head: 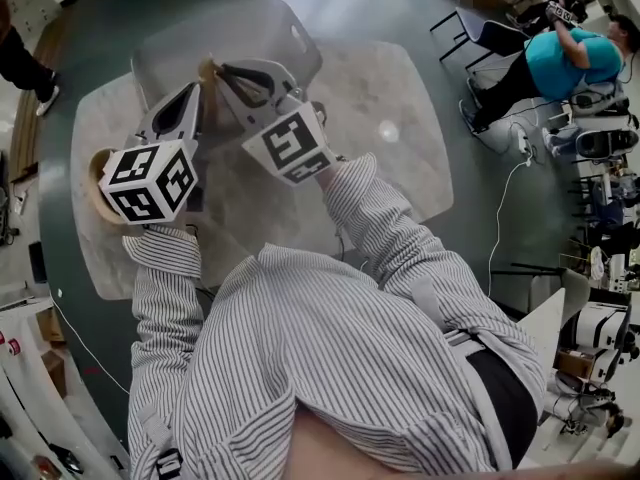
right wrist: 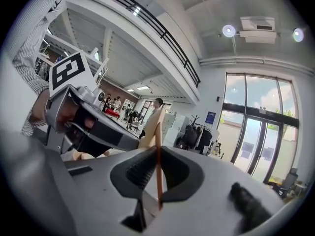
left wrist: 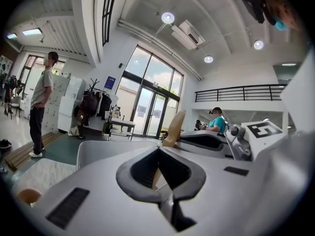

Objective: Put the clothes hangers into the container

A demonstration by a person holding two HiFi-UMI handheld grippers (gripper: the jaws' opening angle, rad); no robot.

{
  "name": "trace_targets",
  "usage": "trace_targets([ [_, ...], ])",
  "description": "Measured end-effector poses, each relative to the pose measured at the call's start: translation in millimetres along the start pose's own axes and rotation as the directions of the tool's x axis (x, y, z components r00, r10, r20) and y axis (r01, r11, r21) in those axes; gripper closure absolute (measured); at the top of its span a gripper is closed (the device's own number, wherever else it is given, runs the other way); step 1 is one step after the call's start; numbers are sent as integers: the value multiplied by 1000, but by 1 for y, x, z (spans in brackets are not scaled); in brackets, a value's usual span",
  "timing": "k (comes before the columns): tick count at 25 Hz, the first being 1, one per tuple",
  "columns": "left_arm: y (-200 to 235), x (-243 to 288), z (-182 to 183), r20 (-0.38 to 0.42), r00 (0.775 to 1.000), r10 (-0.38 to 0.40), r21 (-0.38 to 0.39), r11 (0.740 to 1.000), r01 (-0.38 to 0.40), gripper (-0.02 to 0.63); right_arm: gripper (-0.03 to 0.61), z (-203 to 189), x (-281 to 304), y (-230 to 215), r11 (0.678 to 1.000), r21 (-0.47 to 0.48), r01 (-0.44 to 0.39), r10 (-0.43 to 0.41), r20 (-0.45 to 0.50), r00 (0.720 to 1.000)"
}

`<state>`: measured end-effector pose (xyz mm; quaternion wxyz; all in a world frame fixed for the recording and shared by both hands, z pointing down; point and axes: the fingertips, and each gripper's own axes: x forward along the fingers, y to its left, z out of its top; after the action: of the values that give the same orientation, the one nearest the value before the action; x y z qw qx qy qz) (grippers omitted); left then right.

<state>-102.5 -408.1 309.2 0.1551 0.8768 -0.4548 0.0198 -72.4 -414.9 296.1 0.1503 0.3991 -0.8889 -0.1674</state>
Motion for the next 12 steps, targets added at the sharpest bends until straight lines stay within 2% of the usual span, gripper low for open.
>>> trace_targets([
  [12,-8,-9,-26,-34,999,10,-7,1000,-10,603,543,-13,-17,19,999,36,-8,9,-13,1000],
])
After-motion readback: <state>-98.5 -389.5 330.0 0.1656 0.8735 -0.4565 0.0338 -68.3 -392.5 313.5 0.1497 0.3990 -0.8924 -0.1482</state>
